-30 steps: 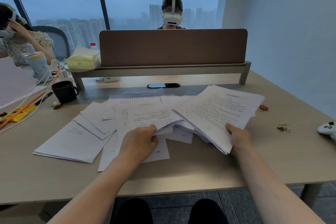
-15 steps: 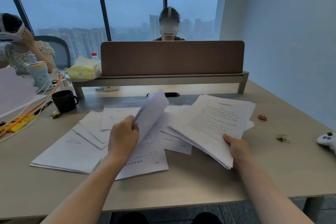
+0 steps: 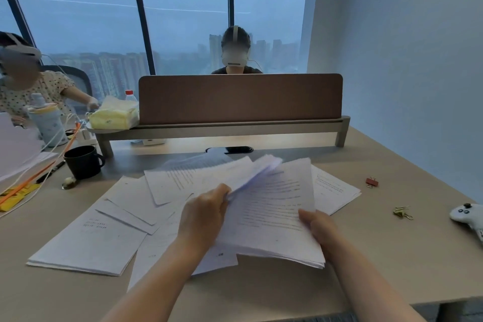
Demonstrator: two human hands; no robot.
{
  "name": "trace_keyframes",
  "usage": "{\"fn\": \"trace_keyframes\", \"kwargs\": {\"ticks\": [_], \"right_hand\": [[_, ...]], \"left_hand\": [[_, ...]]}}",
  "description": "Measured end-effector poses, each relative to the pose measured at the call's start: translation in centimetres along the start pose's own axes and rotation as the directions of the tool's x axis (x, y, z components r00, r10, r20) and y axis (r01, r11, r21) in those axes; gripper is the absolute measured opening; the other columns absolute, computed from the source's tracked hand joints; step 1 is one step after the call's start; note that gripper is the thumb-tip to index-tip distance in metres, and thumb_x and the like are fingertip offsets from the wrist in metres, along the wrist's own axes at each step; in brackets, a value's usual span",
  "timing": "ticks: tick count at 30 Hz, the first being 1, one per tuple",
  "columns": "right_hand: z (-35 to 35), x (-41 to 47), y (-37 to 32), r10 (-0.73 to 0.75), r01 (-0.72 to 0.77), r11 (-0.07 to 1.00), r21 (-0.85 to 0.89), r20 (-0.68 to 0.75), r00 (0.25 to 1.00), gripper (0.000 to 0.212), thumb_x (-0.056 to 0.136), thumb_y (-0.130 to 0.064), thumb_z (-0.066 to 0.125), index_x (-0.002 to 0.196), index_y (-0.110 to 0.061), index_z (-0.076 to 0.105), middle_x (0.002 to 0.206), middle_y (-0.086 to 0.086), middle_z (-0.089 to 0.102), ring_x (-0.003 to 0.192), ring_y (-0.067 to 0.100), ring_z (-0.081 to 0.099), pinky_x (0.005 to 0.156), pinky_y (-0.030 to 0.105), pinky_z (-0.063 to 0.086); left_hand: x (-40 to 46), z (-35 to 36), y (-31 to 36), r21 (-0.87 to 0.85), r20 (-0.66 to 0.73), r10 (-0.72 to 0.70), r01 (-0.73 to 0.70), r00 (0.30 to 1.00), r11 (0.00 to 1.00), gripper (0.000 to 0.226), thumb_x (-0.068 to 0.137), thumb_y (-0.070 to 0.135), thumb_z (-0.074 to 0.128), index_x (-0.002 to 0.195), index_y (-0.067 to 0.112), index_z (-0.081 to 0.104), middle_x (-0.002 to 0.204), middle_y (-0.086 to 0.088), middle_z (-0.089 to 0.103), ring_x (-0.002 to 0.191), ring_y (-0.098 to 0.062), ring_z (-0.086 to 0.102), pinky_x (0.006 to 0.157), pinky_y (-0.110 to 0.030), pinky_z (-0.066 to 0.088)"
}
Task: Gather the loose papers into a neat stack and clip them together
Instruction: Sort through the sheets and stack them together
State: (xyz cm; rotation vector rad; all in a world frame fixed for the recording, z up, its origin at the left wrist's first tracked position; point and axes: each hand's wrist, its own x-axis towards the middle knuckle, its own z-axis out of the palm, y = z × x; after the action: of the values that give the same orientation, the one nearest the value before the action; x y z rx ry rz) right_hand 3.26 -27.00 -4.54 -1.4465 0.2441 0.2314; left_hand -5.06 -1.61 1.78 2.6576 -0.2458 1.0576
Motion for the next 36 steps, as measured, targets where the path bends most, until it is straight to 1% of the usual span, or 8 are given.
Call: {"fn": "trace_keyframes", "kwargs": {"ticks": [9,14,19,22,25,28,32,36], "right_hand": [[-0.6,0.2,-0.8,0.061,-0.052,0.990,0.132,-0.067,0.996,0.052,0.097,-0.056,0.044,0.127,-0.015,0.056,0.118,0.013,0.068,0.104,0.035,0.067,0.093,0.051,0.053],[-0.4,0.1,-1.5,0.106,-0.118,0.980,0.163,0.081,0.991,0.057,0.095,-0.064,0.040,0.125,-0.021,0.063,0.119,0.014,0.071,0.110,0.038,0.066,0.097,0.053,0.051],[-0.4,-0.7,-2.4,0.144,-0.147,0.989,0.000,0.224,0.964,0.042,0.090,-0.042,0.064,0.121,-0.014,0.066,0.115,0.014,0.073,0.110,0.037,0.066,0.102,0.052,0.047],[-0.3,-0.9,-2.7,0.270,-0.247,0.961,-0.122,0.246,0.931,0.033,0.089,-0.020,0.066,0.117,-0.003,0.065,0.109,0.019,0.074,0.102,0.037,0.069,0.084,0.044,0.054],[-0.4,-0.2,-2.3,0.287,-0.256,0.953,-0.161,0.214,0.934,0.025,0.086,0.000,0.064,0.111,0.000,0.065,0.106,0.019,0.074,0.100,0.038,0.070,0.090,0.049,0.054],[-0.7,0.6,-1.7,0.274,-0.231,0.947,-0.225,0.182,0.945,0.035,0.080,0.003,0.068,0.115,0.003,0.065,0.108,0.018,0.074,0.104,0.040,0.069,0.100,0.055,0.049],[-0.4,0.5,-1.7,0.270,-0.226,0.938,-0.262,0.143,0.952,0.030,0.082,0.006,0.066,0.113,0.003,0.065,0.106,0.020,0.074,0.100,0.041,0.069,0.093,0.057,0.053],[-0.1,-0.1,-1.9,0.257,-0.225,0.947,-0.227,0.124,0.958,0.026,0.085,0.009,0.062,0.110,0.004,0.064,0.105,0.023,0.074,0.097,0.044,0.070,0.092,0.060,0.052]], "left_hand": [[-3.2,4.5,0.8,-0.030,0.100,0.106,-0.103,0.989,0.994,0.014,0.072,0.017,0.053,0.074,0.021,0.067,0.055,0.006,0.065,0.043,-0.018,0.061,0.033,-0.022,0.040],[-4.2,5.7,0.7,-0.055,0.162,0.156,-0.149,0.974,0.987,0.022,0.055,0.008,0.065,0.071,0.021,0.070,0.058,0.006,0.068,0.044,-0.018,0.063,0.034,-0.022,0.045],[-4.6,6.3,0.7,-0.079,0.181,0.209,-0.197,0.961,0.977,0.021,0.059,0.009,0.063,0.072,0.023,0.069,0.058,0.007,0.065,0.044,-0.016,0.059,0.035,-0.020,0.040],[-4.9,6.3,0.6,-0.115,0.215,0.235,-0.214,0.948,0.970,0.020,0.068,0.013,0.054,0.076,0.024,0.068,0.066,0.007,0.070,0.051,-0.016,0.063,0.038,-0.022,0.045],[-5.1,6.2,0.5,-0.184,0.282,0.250,-0.203,0.926,0.962,0.019,0.075,0.020,0.049,0.083,0.024,0.066,0.073,0.007,0.071,0.060,-0.018,0.065,0.046,-0.022,0.047],[-4.8,5.9,0.5,-0.209,0.489,0.201,-0.110,0.849,0.972,0.038,0.084,0.043,0.037,0.109,0.028,0.061,0.106,0.006,0.069,0.094,-0.018,0.062,0.072,-0.027,0.047],[-4.3,4.9,0.7,-0.253,0.636,0.160,0.008,0.755,0.967,0.058,0.084,0.070,0.042,0.127,0.034,0.057,0.132,0.013,0.059,0.121,-0.008,0.050,0.098,-0.027,0.042],[-3.7,4.4,0.5,-0.258,0.592,-0.067,0.268,0.803,0.928,0.073,0.082,0.076,0.035,0.136,0.031,0.053,0.146,0.012,0.048,0.136,-0.006,0.037,0.112,-0.024,0.024]]}}
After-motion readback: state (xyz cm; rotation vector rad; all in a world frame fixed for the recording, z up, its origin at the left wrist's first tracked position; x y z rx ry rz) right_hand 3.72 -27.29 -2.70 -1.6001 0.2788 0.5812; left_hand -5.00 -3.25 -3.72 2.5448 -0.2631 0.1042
